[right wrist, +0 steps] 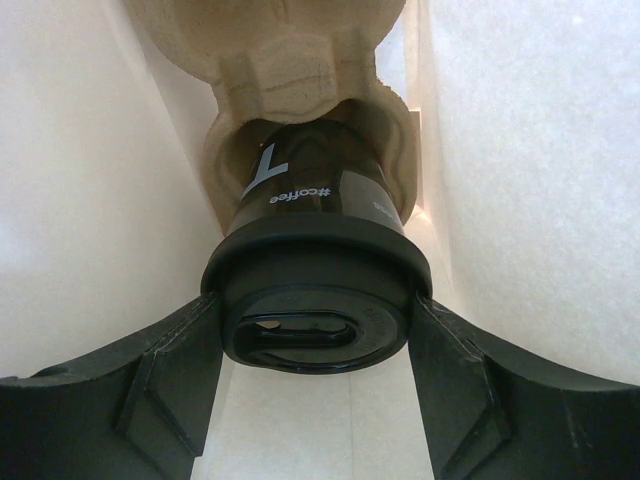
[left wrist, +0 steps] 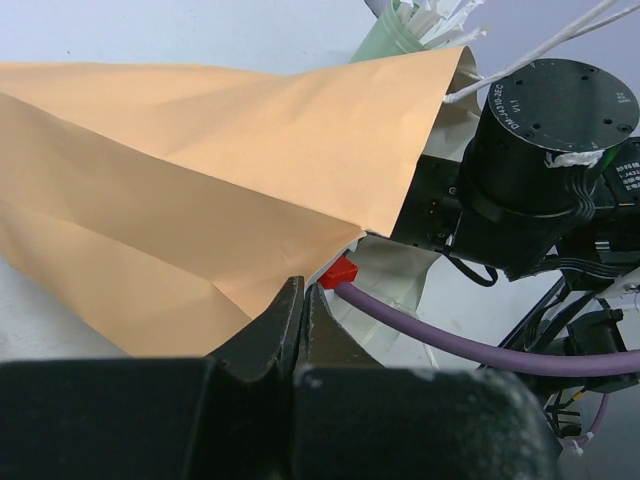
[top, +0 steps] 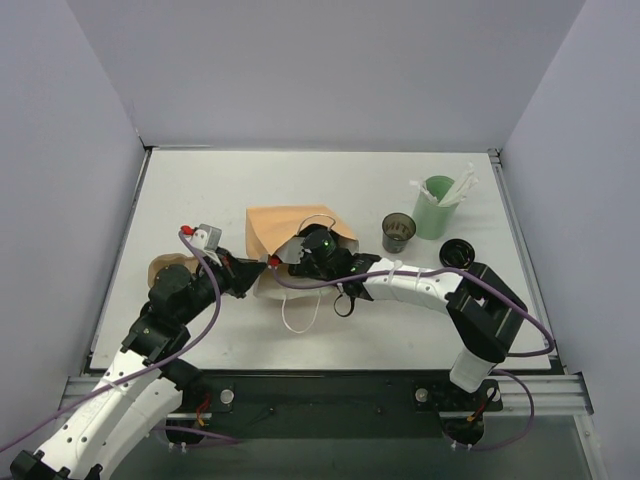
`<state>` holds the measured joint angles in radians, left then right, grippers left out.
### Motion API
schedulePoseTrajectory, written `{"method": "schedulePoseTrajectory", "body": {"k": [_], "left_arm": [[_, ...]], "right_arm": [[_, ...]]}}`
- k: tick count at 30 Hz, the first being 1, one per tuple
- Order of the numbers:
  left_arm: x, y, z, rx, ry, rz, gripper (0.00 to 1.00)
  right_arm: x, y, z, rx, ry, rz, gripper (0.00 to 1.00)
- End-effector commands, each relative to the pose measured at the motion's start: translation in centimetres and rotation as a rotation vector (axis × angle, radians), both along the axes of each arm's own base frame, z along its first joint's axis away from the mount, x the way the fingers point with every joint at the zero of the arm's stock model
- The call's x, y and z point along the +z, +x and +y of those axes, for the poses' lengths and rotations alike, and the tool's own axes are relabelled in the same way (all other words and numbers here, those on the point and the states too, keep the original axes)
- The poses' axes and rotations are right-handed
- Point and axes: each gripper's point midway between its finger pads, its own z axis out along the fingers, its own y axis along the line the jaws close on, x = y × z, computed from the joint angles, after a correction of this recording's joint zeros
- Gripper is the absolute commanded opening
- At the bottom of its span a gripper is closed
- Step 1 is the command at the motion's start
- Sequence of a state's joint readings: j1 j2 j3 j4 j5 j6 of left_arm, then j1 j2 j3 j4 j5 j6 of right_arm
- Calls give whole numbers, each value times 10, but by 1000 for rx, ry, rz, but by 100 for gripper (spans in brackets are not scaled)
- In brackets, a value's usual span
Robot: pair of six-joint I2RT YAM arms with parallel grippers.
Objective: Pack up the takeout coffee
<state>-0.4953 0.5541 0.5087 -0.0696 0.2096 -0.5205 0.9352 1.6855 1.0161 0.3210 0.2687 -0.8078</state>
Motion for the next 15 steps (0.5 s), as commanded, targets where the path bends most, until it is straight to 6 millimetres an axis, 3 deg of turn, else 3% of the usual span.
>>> {"method": "schedulePoseTrajectory", "body": {"k": [1, 7, 15], "left_arm": [[24, -7, -6, -40, -45, -27, 0], [26, -2, -4, -19, -35, -18, 0], [28, 4, -4, 0, -30, -10, 0]], "right_arm": [[7, 20, -17, -110, 52, 2, 56], [13, 17, -12, -79, 65, 18, 71], [31, 11, -17, -60, 62, 20, 78]]}}
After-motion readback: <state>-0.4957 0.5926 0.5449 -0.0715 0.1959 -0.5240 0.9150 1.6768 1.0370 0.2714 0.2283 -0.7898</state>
